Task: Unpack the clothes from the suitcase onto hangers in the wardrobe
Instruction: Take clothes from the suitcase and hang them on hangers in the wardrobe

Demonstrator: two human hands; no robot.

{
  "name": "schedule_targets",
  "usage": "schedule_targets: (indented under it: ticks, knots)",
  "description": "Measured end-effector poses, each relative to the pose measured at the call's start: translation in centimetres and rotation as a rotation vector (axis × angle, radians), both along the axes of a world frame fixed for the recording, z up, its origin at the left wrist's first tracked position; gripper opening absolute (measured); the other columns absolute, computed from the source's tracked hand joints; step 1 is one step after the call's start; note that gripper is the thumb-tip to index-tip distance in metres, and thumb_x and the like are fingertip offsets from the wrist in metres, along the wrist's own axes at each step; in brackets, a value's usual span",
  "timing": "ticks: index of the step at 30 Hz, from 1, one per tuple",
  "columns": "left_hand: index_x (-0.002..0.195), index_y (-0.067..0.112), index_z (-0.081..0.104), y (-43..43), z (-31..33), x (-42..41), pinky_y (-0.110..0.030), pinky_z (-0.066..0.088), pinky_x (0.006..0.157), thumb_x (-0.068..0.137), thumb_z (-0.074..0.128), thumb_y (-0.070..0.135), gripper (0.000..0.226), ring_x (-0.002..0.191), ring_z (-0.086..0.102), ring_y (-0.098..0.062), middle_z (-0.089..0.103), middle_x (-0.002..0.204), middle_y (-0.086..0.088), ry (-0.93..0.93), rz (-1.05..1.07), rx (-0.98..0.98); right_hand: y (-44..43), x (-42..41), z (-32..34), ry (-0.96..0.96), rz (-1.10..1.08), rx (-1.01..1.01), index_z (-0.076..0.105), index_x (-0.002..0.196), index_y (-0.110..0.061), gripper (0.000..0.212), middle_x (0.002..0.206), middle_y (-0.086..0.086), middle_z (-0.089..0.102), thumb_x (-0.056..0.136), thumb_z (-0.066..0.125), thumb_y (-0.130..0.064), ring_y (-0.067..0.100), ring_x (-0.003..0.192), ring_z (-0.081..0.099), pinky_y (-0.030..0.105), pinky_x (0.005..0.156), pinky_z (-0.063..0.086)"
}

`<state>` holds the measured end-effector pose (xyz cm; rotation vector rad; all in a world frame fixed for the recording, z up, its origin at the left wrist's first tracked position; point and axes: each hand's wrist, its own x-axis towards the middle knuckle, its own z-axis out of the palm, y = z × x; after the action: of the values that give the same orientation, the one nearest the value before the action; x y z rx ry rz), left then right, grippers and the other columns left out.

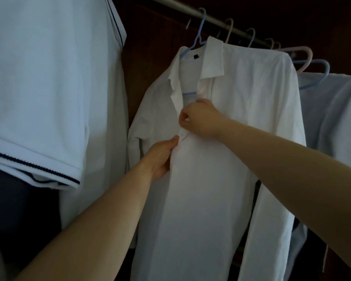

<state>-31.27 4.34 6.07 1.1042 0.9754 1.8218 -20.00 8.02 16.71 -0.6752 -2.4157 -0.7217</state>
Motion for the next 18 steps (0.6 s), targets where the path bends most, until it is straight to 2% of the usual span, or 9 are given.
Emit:
schedule_targets:
  ticks: [2, 3, 6, 8, 12, 16, 18]
  knots:
    - [0.112, 0.008, 0.063, 0.0, -1.1, 0.5, -0.03, 0.05, 0.084, 0.101, 0.044, 0.034, 0.034, 0.096, 0.065, -0.019, 0.07, 0.1, -0.005, -0.018, 0.033, -0.054, 0.1, 0.5, -0.4, -0.039, 0.028, 0.216, 0.06, 0.124, -0.018, 0.032, 0.127, 0.006, 0.056, 0.096, 0.046, -0.022, 0.024, 0.124, 0.046, 0.033, 0.115, 0.007]
    - [0.117, 0.007, 0.061, 0.1, -1.5, 0.8, -0.031, 0.05, 0.086, 0.1, 0.044, 0.038, 0.039, 0.1, 0.063, -0.021, 0.068, 0.104, -0.006, -0.012, 0.088, -0.088, -0.1, 1.0, -0.7, -0.055, 0.035, 0.259, 0.053, 0.133, -0.019, 0.038, 0.138, 0.009, 0.047, 0.096, 0.047, -0.021, 0.026, 0.133, 0.036, 0.035, 0.116, 0.001]
    - [0.133, 0.002, 0.05, -0.1, -2.6, 2.1, -0.028, 0.043, 0.091, 0.101, 0.038, 0.044, 0.055, 0.106, 0.055, -0.023, 0.058, 0.124, -0.013, 0.182, 0.387, -0.25, -0.7, 2.5, -1.7, -0.086, -0.018, 0.268, 0.035, 0.146, -0.022, 0.051, 0.156, 0.013, 0.021, 0.096, 0.045, -0.023, 0.027, 0.145, 0.014, 0.042, 0.118, -0.003]
    - [0.129, -0.003, 0.052, -0.8, -3.5, 2.8, -0.025, 0.039, 0.088, 0.103, 0.032, 0.037, 0.051, 0.104, 0.054, -0.024, 0.055, 0.13, -0.017, 0.367, 0.562, -0.313, -1.3, 3.6, -2.6, -0.109, -0.059, 0.195, 0.031, 0.148, -0.022, 0.053, 0.158, 0.013, 0.014, 0.097, 0.044, -0.024, 0.026, 0.147, 0.007, 0.044, 0.119, -0.004]
    - [0.121, -0.009, 0.054, -2.3, -5.9, 3.7, -0.026, 0.044, 0.083, 0.1, 0.036, 0.016, 0.037, 0.111, 0.057, -0.034, 0.056, 0.127, -0.023, 0.556, 0.677, -0.476, -2.0, 6.5, -4.9, -0.107, 0.007, 0.042, 0.029, 0.149, -0.022, 0.053, 0.159, 0.008, 0.015, 0.098, 0.042, -0.023, 0.021, 0.147, 0.008, 0.038, 0.118, -0.003]
    - [0.129, -0.005, 0.046, -5.0, -7.9, 5.2, -0.031, 0.046, 0.09, 0.097, 0.038, 0.012, 0.037, 0.114, 0.054, -0.035, 0.052, 0.13, -0.019, 0.543, 0.758, -0.518, -3.1, 8.9, -7.6, -0.068, 0.13, -0.058, 0.035, 0.146, -0.015, 0.049, 0.153, 0.006, 0.032, 0.098, 0.042, -0.018, 0.02, 0.142, 0.025, 0.03, 0.117, 0.009]
    - [0.121, -0.005, 0.05, -6.8, -8.2, 6.5, -0.029, 0.046, 0.077, 0.096, 0.04, 0.009, 0.031, 0.107, 0.056, -0.034, 0.055, 0.122, -0.018, 0.521, 0.817, -0.49, -3.7, 9.9, -9.1, -0.01, 0.187, -0.186, 0.037, 0.145, -0.014, 0.047, 0.152, 0.006, 0.036, 0.098, 0.042, -0.016, 0.021, 0.14, 0.031, 0.027, 0.114, 0.016]
